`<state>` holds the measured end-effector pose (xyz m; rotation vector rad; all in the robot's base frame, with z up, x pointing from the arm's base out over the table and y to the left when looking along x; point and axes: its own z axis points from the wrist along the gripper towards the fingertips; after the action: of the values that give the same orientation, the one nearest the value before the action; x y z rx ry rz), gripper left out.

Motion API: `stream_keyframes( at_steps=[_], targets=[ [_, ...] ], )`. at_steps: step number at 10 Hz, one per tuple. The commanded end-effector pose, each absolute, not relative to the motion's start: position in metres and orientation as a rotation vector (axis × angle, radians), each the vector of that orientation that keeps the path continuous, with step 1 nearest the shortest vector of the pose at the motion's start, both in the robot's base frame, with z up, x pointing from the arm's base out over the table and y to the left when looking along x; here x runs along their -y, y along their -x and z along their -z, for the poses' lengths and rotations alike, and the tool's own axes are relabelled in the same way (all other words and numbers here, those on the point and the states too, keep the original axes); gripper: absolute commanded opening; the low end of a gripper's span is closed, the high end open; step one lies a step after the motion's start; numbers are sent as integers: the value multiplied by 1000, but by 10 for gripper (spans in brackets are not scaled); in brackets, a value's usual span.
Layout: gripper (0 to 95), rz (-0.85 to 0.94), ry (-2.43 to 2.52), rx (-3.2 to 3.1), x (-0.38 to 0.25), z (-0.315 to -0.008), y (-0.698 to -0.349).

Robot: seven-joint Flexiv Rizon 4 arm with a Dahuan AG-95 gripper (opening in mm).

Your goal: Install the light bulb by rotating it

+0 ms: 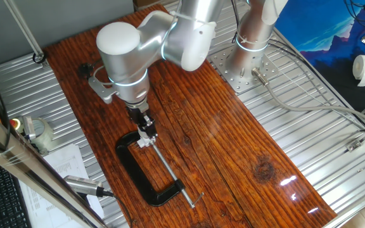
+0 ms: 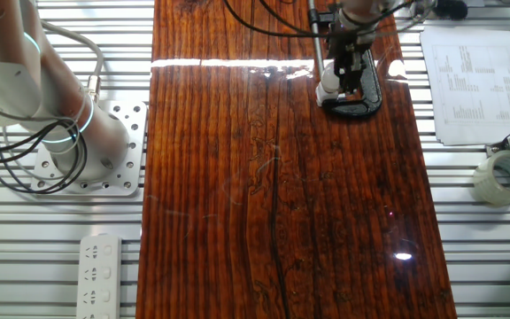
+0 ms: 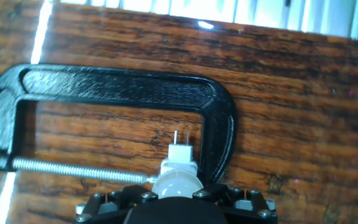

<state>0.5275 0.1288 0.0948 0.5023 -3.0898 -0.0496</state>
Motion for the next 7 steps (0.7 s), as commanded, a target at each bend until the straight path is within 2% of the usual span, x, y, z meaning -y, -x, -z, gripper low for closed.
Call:
stream_keyframes(
  at_steps=[1, 3, 7],
  targets=[
    [760, -156, -1474, 2746, -136, -102, -530],
    [760, -187, -1791, 2544, -138, -104, -531],
    [760, -138, -2377, 2021, -138, -105, -531]
  ],
)
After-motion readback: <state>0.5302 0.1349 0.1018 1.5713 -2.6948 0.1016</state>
